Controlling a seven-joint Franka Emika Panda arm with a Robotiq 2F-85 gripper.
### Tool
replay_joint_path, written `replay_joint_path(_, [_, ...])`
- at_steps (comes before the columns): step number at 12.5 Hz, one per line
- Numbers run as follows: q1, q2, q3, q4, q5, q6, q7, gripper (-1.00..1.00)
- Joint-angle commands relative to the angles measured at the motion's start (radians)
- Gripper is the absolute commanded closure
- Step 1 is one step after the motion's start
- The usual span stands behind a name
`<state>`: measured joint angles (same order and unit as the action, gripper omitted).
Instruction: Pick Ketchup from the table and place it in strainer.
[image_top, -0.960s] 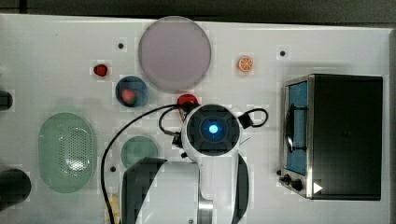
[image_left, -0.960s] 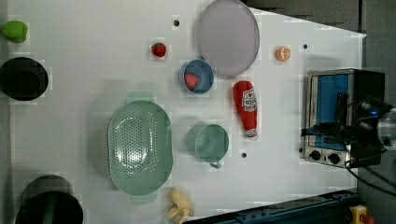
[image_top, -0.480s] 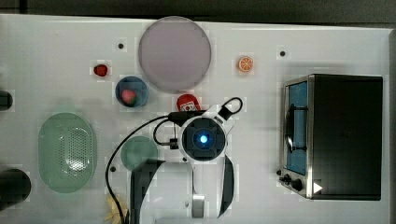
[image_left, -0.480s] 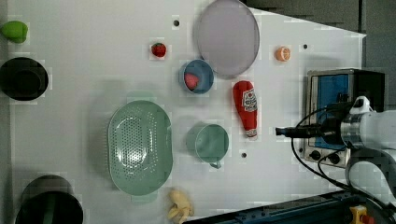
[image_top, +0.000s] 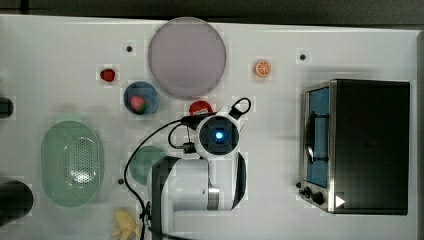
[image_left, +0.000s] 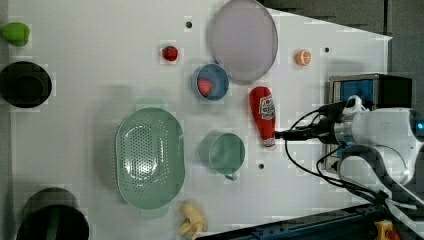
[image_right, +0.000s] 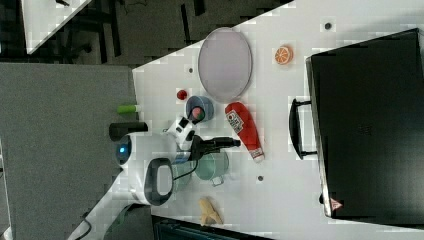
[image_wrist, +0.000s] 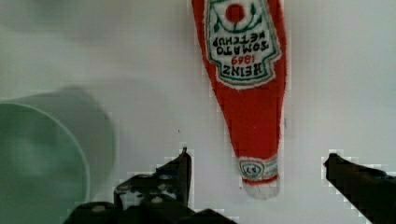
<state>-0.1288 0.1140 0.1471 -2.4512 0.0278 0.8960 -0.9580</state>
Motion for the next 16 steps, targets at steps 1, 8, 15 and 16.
replay_joint_path(1, [-0.005,0.073,-0.01,0.0,-0.016,0.125,-0.044,-1.0])
replay_joint_path(8, [-0.004,0.224,-0.01,0.001,-0.033,0.301,-0.043,-0.92])
replay_joint_path(15, [-0.004,0.169,-0.01,0.031,-0.033,0.288,-0.042,-0.2])
replay_joint_path(16, [-0.004,0.127,-0.009,0.038,-0.033,0.254,-0.042,-0.2])
